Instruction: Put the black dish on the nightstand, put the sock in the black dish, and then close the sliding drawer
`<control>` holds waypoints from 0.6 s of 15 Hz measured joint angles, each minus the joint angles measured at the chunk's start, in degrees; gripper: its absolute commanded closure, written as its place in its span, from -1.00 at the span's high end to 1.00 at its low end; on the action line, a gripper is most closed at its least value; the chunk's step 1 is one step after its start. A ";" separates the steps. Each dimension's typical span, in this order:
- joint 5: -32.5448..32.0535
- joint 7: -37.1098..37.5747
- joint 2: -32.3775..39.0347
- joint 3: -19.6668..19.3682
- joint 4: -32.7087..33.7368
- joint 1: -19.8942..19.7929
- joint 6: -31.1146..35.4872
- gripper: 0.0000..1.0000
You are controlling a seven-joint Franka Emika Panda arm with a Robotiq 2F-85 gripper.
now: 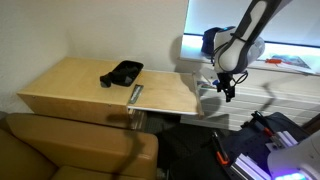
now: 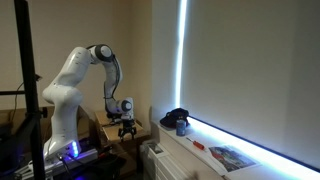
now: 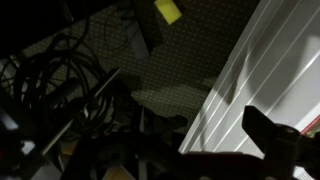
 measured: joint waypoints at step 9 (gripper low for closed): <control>16.04 -4.00 7.61 2.61 4.25 1.69 4.26 1.00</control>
